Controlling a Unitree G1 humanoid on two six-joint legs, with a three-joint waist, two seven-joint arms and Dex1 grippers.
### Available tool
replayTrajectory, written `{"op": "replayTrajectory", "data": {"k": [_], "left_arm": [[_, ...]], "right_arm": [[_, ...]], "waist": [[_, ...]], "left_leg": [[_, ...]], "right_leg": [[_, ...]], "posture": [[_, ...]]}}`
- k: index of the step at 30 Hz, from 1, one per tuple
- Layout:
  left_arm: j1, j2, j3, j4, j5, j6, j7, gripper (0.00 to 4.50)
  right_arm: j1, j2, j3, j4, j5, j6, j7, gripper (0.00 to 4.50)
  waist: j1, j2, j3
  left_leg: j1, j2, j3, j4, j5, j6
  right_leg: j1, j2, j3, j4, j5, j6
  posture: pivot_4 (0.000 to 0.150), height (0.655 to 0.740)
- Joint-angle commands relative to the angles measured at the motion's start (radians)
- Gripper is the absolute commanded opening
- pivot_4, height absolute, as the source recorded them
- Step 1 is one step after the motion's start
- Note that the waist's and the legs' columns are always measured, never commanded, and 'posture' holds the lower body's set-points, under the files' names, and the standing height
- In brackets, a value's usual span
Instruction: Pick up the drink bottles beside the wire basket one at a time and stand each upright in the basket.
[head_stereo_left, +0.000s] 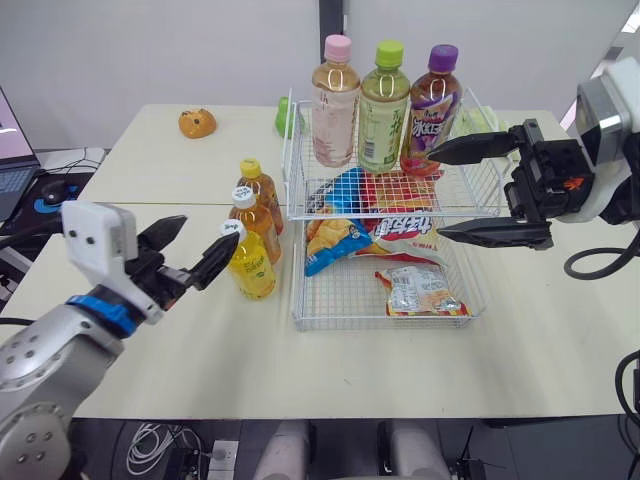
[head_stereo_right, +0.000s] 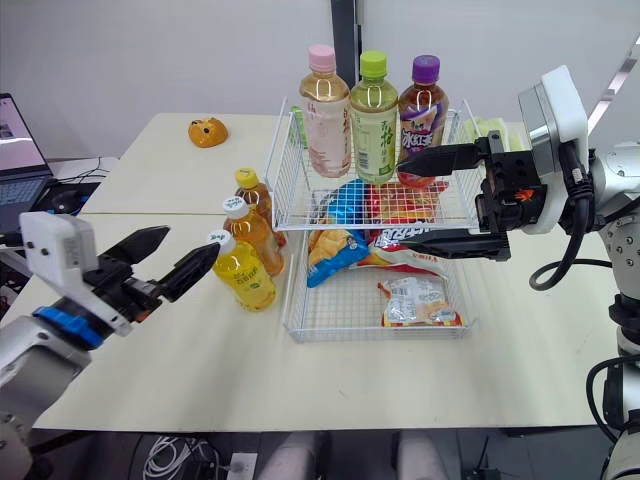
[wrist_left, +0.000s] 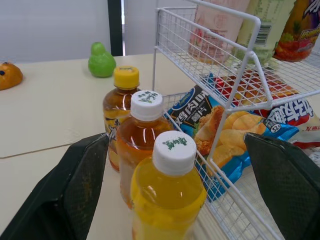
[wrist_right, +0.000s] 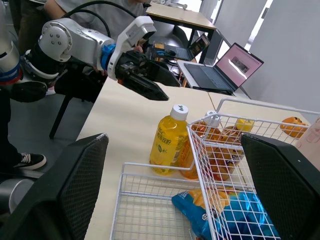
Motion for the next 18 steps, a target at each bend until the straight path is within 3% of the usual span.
{"op": "replayTrajectory", "data": {"k": [1, 7, 14, 18], "left_arm": [[-0.039, -0.009, -0.093, -0.006, 0.071, -0.019, 0.112, 4.45], [-0.073, -0.062, -0.258, 0.029, 0.183, -0.044, 0.206, 4.45], [-0.088, -0.094, -0.322, 0.071, 0.245, -0.076, 0.21, 4.45], [-0.089, -0.116, -0.348, 0.082, 0.256, -0.082, 0.2, 3.29]], "right_arm": [[-0.023, -0.015, -0.026, -0.018, 0.004, -0.001, 0.003, 4.5], [-0.026, -0.011, -0.025, -0.02, 0.001, 0.001, -0.001, 4.5], [-0.024, -0.012, -0.029, -0.027, 0.005, 0.008, -0.006, 4.5], [-0.02, -0.015, -0.036, -0.036, 0.012, 0.017, -0.016, 4.5]], "waist": [[0.001, 0.0, 0.0], [0.007, 0.0, 0.0], [0.007, 0.0, 0.0], [0.008, 0.0, 0.0]], "left_leg": [[0.0, 0.0, 0.0, 0.0, 0.0, 0.0], [0.0, -0.001, 0.0, 0.0, 0.0, 0.0], [0.0, -0.001, 0.0, 0.0, 0.0, 0.0], [0.0, -0.001, 0.0, 0.0, 0.0, 0.0]], "right_leg": [[0.0, 0.0, 0.0, 0.0, 0.0, 0.0], [0.0, 0.0, 0.0, 0.0, 0.0, 0.0], [0.0, 0.0, 0.0, -0.001, 0.0, 0.0], [0.0, 0.0, 0.0, -0.001, 0.0, 0.0]], "posture": [[0.15, 0.74], [0.15, 0.74], [0.15, 0.74], [0.15, 0.74]]}}
